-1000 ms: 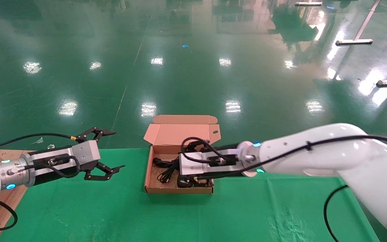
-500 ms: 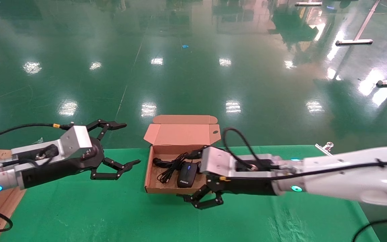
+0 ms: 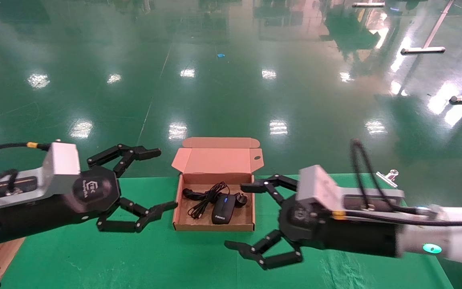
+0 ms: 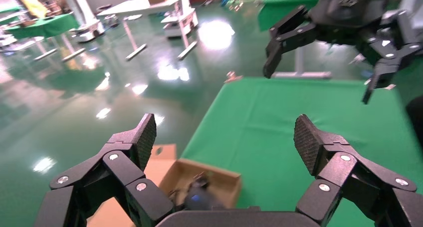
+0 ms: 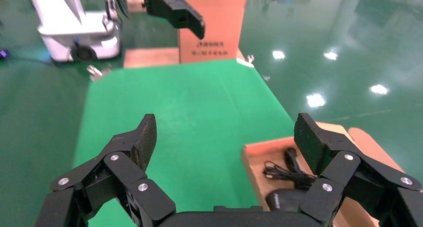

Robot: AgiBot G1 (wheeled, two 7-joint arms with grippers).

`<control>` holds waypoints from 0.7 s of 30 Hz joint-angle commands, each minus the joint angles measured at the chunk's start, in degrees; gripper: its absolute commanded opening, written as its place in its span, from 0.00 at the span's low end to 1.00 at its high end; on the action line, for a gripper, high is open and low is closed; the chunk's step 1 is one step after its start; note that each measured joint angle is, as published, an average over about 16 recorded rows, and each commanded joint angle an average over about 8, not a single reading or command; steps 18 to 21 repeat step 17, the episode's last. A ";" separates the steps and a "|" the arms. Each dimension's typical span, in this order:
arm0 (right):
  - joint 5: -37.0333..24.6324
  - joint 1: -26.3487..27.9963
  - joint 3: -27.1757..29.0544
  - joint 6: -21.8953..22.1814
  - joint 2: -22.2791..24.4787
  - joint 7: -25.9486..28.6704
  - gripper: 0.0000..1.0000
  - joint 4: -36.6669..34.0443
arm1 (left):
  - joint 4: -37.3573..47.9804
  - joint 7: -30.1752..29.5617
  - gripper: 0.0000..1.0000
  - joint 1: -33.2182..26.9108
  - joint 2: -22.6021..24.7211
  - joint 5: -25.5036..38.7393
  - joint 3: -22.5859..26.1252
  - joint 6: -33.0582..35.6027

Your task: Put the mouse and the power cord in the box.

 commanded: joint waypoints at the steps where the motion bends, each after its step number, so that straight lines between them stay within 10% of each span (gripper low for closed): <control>1: 1.50 -1.23 1.83 -1.45 1.45 1.01 1.00 1.23 | -2.11 -2.33 1.00 0.90 -0.69 -0.74 -0.90 0.98; 21: 12.48 -10.25 15.22 -12.04 12.05 8.37 1.00 10.23 | -17.54 -19.35 1.00 7.45 -5.74 -6.17 -7.47 8.12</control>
